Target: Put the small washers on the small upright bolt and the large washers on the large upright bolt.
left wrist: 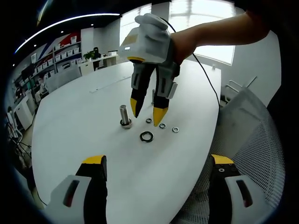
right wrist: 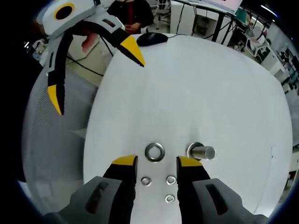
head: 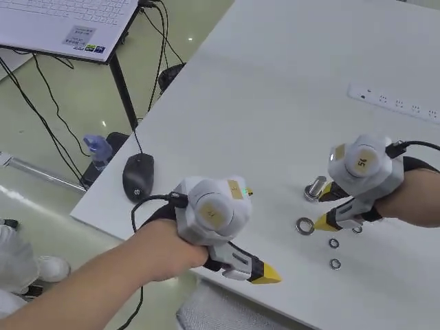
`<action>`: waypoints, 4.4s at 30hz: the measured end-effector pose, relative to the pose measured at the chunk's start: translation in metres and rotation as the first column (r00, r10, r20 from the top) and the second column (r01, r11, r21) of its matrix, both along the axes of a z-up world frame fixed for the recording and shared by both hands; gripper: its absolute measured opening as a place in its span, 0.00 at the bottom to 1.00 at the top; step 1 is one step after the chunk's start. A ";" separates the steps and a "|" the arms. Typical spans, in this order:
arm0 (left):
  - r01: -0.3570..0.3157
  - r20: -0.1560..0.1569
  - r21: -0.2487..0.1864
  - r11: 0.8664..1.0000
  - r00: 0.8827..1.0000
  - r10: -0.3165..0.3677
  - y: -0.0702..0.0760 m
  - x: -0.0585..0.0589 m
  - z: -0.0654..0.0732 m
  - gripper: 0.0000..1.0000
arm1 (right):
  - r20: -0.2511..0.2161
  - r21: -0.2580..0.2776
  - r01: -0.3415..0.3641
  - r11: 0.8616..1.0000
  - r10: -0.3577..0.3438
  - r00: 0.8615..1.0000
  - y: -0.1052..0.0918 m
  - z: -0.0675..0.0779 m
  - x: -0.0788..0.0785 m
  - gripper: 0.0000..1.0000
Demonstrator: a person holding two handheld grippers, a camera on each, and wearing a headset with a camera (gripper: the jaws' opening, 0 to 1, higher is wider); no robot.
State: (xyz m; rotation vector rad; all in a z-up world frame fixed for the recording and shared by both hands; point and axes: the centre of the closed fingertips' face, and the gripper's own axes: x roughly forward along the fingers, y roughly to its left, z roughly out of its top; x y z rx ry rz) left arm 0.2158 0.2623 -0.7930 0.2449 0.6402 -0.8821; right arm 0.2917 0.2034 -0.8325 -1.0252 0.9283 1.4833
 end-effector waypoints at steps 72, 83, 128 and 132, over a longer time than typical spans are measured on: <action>-0.007 0.007 0.019 1.000 1.000 0.007 -0.001 -0.003 -0.002 0.86 | 0.020 -0.079 0.081 0.994 -0.080 0.997 -0.004 -0.046 0.004 0.22; -0.003 0.005 0.020 1.000 1.000 0.003 -0.003 -0.001 -0.003 0.86 | 0.014 -0.090 0.116 0.989 -0.115 0.993 -0.018 -0.026 0.004 0.22; -0.010 0.003 -0.035 0.999 1.000 0.010 -0.010 0.013 -0.003 0.99 | 0.087 -0.039 0.169 0.985 -0.165 0.982 -0.003 0.043 0.067 0.22; -0.012 0.015 -0.041 0.999 1.000 0.012 -0.009 0.015 -0.002 0.99 | 0.080 -0.039 0.166 0.985 -0.162 0.984 0.003 0.040 0.066 0.22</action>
